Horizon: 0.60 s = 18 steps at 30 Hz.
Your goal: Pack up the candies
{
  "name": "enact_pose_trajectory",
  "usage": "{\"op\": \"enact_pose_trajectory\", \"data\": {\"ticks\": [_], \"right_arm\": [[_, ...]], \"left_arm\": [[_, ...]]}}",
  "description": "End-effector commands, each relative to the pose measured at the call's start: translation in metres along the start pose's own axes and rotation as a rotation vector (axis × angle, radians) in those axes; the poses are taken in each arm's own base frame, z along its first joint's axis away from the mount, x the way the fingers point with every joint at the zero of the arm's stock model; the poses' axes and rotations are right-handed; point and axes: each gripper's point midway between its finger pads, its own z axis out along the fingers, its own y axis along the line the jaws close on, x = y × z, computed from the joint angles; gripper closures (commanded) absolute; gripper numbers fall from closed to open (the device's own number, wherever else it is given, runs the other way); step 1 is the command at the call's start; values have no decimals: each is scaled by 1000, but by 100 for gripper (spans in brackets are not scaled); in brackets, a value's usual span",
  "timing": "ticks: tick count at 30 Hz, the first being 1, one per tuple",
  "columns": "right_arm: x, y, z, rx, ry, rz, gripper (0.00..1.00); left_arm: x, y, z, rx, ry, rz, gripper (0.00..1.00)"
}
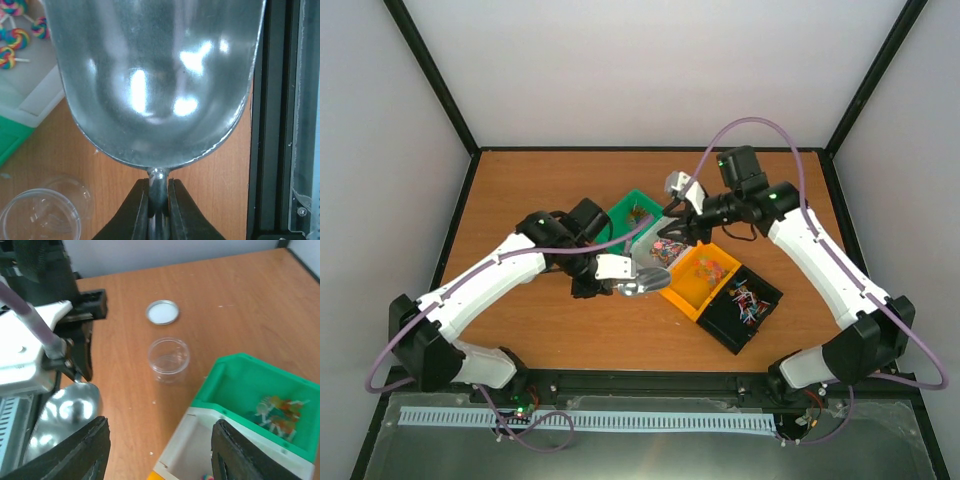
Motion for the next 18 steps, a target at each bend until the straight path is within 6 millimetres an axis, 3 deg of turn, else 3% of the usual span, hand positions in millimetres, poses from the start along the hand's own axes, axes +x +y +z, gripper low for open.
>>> {"op": "enact_pose_trajectory", "data": {"ticks": [1, 7, 15, 18], "right_arm": [[6, 26, 23, -76, 65, -57, 46], [30, 55, 49, -158, 152, -91, 50], [65, 68, 67, -196, 228, -71, 50], [75, 67, 70, -192, 250, -64, 55]], "left_arm": [[-10, -7, 4, 7, 24, 4, 93], [-16, -6, 3, 15, 10, 2, 92], [-18, -4, 5, 14, 6, 5, 93], [-19, -3, 6, 15, 3, 5, 93]]}}
